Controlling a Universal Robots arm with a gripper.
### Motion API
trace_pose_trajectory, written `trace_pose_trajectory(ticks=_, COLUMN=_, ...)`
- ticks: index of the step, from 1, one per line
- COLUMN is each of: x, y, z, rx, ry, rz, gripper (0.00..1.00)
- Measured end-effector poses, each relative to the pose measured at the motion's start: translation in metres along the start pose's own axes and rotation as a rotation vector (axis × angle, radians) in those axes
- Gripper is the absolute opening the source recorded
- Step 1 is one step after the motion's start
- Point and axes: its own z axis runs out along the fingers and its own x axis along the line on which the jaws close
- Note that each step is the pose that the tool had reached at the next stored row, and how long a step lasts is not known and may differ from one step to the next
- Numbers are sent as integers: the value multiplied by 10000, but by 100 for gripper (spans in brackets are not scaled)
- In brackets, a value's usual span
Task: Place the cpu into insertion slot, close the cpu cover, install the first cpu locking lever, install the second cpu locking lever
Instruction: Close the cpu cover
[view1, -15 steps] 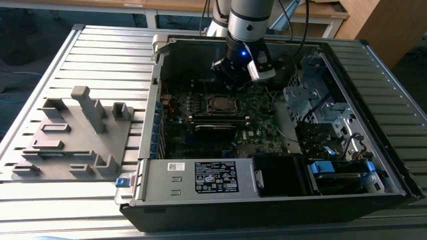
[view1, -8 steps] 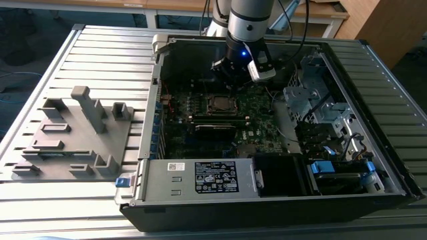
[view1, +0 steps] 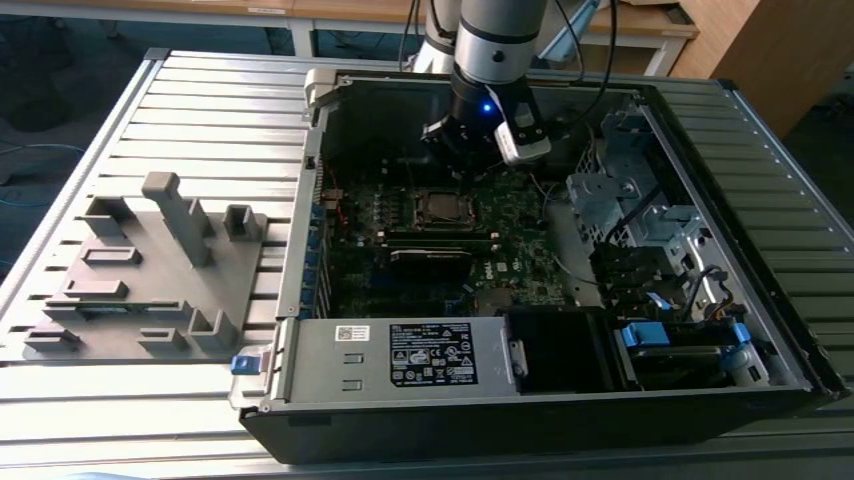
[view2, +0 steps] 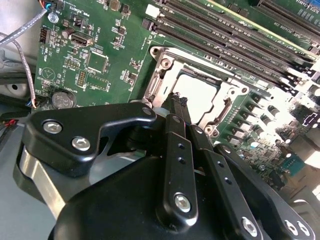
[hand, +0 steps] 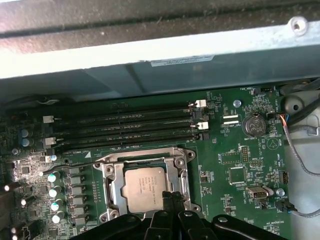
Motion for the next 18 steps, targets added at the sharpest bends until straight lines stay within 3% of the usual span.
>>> trace_pose_trajectory(ticks=18, x=191, y=-24, z=70, rx=-1, ry=-22, rz=-6, gripper=11)
